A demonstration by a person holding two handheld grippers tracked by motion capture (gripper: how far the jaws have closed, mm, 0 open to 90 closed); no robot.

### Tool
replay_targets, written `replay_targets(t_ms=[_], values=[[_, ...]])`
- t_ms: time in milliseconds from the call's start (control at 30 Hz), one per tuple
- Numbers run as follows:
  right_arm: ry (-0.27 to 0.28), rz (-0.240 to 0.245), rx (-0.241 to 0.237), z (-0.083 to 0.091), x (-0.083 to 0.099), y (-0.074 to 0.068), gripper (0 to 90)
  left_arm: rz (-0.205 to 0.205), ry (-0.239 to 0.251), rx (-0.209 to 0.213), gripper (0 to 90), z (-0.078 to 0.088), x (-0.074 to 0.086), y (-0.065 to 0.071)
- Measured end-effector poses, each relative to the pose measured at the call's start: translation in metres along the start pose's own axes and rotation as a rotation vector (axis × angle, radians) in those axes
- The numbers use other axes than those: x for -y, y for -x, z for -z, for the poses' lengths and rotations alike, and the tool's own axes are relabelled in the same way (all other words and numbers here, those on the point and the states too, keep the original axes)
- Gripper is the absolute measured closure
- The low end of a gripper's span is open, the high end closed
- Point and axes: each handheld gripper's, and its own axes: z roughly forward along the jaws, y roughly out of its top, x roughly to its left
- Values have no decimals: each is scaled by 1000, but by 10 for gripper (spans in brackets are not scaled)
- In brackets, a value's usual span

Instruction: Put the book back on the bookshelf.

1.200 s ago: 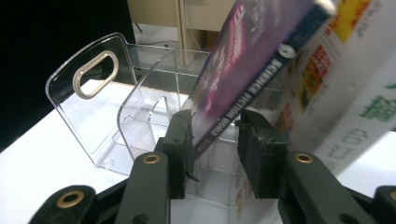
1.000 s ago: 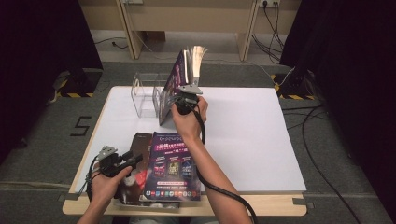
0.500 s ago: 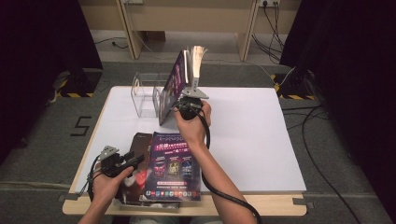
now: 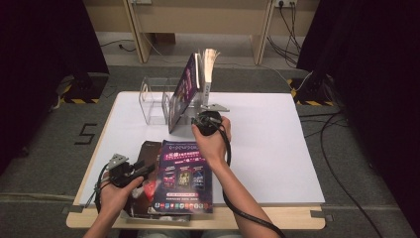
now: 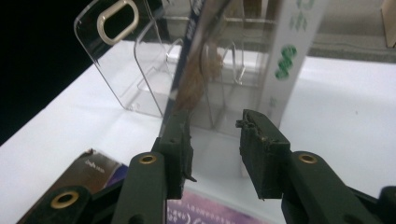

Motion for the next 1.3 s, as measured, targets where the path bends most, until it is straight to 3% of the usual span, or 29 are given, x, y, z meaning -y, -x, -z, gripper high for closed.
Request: replay_targets(t_ms=[467, 500, 700, 833, 867, 1033, 1300], values=[[-111, -34, -14, 7, 22, 17, 624, -15, -41, 13, 464, -12, -5, 5], [-145, -40, -23, 6, 28, 18, 621, -16, -51, 9, 464, -16, -6, 6], [-205, -52, -33, 1, 44, 22, 620, -10, -82, -10, 463, -27, -8, 4], [-238, -70, -41, -1, 52, 25, 620, -4, -97, -4, 462, -33, -8, 3], [-269, -96, -49, -3, 56, 28, 616, 6, -107, 3, 461, -36, -8, 4], [-333, -113, -54, -6, 65, 36, 597, 9, -126, 10, 457, -42, -8, 6], [-368, -136, -50, -10, 73, 41, 589, 3, -156, 10, 453, -50, -4, 8]])
